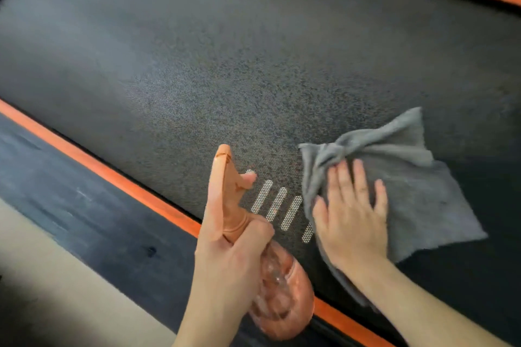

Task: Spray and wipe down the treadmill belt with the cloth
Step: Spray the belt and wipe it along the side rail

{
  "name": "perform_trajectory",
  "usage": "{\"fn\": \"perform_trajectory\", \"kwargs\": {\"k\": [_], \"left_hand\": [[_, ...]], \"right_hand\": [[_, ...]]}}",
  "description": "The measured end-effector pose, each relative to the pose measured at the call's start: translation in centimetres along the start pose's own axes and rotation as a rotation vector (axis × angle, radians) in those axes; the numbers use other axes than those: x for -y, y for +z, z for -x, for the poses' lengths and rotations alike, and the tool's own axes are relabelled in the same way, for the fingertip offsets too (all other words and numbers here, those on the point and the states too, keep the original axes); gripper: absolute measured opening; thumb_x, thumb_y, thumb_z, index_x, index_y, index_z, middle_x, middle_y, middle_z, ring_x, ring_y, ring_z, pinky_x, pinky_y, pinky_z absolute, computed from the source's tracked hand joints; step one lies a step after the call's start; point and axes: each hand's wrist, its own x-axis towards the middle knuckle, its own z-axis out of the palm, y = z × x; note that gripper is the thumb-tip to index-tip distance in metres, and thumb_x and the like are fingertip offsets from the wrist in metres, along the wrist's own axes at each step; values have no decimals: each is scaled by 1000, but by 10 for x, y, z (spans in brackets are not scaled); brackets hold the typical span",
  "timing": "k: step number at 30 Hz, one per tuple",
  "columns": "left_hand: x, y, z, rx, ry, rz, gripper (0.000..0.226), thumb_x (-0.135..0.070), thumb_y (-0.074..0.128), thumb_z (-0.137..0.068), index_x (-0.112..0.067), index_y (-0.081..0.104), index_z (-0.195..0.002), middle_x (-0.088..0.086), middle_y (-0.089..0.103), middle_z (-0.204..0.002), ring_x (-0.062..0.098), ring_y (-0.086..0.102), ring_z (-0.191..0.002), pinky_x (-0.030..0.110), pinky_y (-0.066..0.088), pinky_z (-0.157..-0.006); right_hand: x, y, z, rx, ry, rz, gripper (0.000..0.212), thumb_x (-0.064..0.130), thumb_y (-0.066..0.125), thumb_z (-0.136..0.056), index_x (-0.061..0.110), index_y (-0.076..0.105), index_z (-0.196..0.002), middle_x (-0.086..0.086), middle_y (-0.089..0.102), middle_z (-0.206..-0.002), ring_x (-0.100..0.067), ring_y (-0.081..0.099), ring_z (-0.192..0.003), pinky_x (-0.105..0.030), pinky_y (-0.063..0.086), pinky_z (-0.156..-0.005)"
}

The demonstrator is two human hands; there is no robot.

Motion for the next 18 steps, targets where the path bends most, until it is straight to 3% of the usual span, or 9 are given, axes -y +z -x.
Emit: {"fn": "perform_trajectory", "kwargs": {"k": [2,4,7,9,11,13,14,15,18], "left_hand": [[-2,-8,-20,46,26,43,72,-3,66,-70,-17,54,-139,14,68,-111,44,65,-81,35,56,-65],[-5,-13,-32,73,-3,70,69,-4,66,-73,-21,53,-139,20,66,-118,39,67,-99,43,57,-81],[-1,-18,-43,53,-39,105,62,-25,69,-74,-25,57,-135,14,67,-93,21,64,-71,43,54,-68],[-3,-18,-44,40,-82,132,58,-29,74,-75,-18,59,-130,10,63,-74,19,55,-57,34,50,-54],[1,-21,-47,30,-101,168,59,-30,73,-76,-9,57,-129,12,59,-64,20,52,-55,29,47,-51],[8,-27,-51,21,-142,197,61,-35,69,-74,-8,57,-127,14,58,-62,24,52,-56,36,45,-55],[10,-29,-52,8,-153,209,59,-36,69,-73,-9,58,-125,15,60,-65,25,53,-57,39,45,-58],[12,-32,-56,5,-163,228,58,-35,71,-73,-12,60,-125,14,64,-73,26,56,-61,42,46,-62],[7,-48,-63,61,-138,194,55,-23,77,-85,-28,56,-136,6,74,-100,26,71,-87,43,54,-85]], "right_hand": [[51,12,-5,-3,-250,8,56,39,21,-103,16,50,-145,-1,45,-153,-23,39,-143,-54,24,-112],[65,14,-9,79,-440,26,56,41,14,-106,22,45,-148,3,41,-156,-20,36,-145,-52,23,-114],[20,4,-34,110,-693,99,54,48,31,-101,30,36,-152,7,34,-159,-17,28,-149,-48,21,-115],[-25,-6,-64,19,-523,160,53,47,28,-101,31,36,-151,2,39,-157,-21,32,-146,-49,25,-112],[-47,-17,-82,-29,-113,116,56,47,16,-103,27,32,-153,-2,34,-160,-25,28,-148,-52,25,-113],[-16,-10,-82,-87,225,30,62,47,12,-100,26,28,-155,0,22,-164,-25,19,-151,-54,19,-116],[14,-2,-73,-122,261,9,63,47,15,-99,23,33,-154,-2,24,-164,-26,20,-151,-55,18,-116],[47,6,-62,-135,184,1,61,46,21,-99,21,40,-151,-3,31,-161,-27,24,-150,-56,20,-115],[131,23,-26,11,-318,-41,53,48,34,-96,32,47,-145,2,38,-157,-24,29,-148,-58,27,-115]]}}
